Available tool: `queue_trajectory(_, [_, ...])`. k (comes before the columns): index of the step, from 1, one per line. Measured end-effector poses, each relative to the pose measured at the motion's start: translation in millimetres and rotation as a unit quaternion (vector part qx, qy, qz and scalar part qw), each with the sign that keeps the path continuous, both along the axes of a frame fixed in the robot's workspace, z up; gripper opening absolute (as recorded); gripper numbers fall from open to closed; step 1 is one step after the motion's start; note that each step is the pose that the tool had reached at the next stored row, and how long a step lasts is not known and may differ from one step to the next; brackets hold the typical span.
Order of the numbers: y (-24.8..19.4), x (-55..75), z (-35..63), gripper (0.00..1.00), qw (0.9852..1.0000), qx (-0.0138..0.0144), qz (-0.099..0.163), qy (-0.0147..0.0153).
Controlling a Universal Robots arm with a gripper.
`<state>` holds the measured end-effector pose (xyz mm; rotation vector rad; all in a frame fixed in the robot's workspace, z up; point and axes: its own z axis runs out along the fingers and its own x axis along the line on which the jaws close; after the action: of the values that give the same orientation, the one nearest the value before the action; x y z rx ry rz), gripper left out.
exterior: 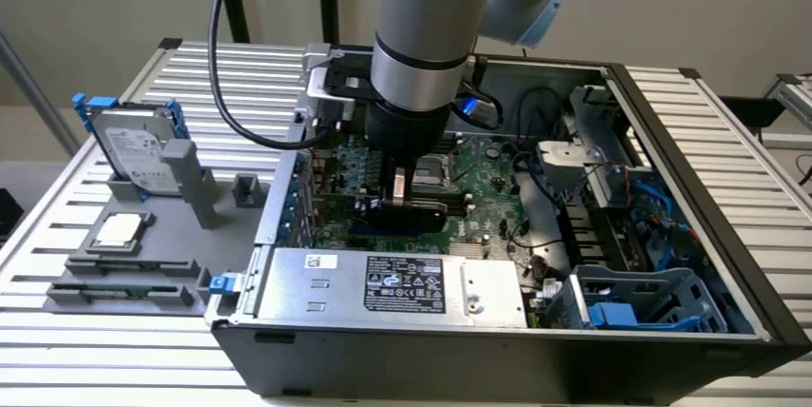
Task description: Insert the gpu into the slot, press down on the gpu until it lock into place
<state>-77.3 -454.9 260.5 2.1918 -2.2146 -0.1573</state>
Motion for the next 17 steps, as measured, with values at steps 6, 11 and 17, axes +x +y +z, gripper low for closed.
queue_trajectory(6, [0.1, 0.7, 0.0, 0.26, 1.0, 0.0001, 0.0, 0.0033])
queue_trajectory(11, [1.0, 0.9, 0.0, 0.26, 1.0, 0.0, 0.0, 0.0047])
queue_trajectory(17, [1.1, 1.5, -0.3, 0.26, 1.0, 0.0, 0.0, 0.0054])
